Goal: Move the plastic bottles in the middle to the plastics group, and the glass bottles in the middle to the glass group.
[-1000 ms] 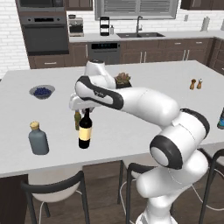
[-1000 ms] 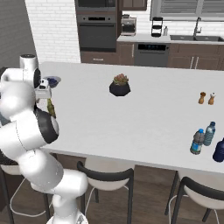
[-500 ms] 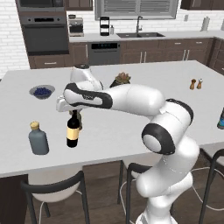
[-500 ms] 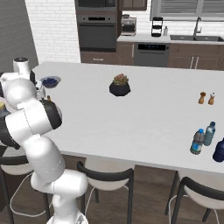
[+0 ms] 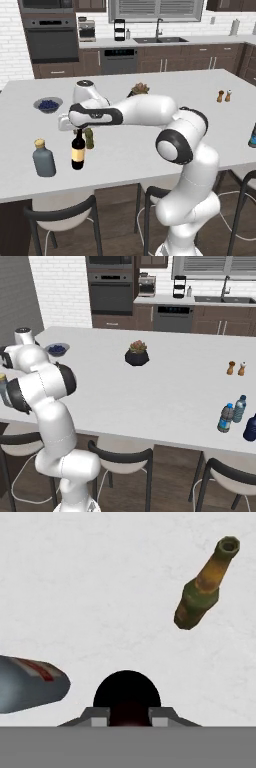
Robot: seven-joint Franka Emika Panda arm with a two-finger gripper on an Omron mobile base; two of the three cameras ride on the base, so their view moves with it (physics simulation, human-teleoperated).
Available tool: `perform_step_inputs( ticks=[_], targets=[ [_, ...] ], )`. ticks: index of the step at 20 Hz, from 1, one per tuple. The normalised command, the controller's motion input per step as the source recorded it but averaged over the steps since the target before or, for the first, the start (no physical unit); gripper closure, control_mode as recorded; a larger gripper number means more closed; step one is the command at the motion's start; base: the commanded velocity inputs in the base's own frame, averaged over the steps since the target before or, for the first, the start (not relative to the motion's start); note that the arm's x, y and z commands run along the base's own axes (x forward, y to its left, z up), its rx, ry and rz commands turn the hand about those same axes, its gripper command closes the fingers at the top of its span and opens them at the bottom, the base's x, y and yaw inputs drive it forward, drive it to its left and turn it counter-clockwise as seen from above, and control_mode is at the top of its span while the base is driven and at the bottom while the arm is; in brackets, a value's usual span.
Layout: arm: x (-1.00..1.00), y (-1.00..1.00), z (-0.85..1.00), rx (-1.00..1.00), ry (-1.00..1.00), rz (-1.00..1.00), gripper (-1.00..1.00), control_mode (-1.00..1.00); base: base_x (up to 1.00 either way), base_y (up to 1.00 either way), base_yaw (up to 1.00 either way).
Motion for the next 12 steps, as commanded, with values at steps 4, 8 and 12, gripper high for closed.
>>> perform_step_inputs(
  ticks=[4,8,12],
  targets=[
    [0.06,0.22,-0.34,0.0,-0.04,-0.11,1.0,-1.0,0.0,0.0,0.0],
    [0.03,0.16,-0.37,0.0,-0.04,-0.09,1.0,-1.0,0.0,0.0,0.0],
    [-0.05,-0.02,-0.37,0.0,-0.04,-0.11,-1.0,-1.0,0.0,0.0,0.0]
  ],
)
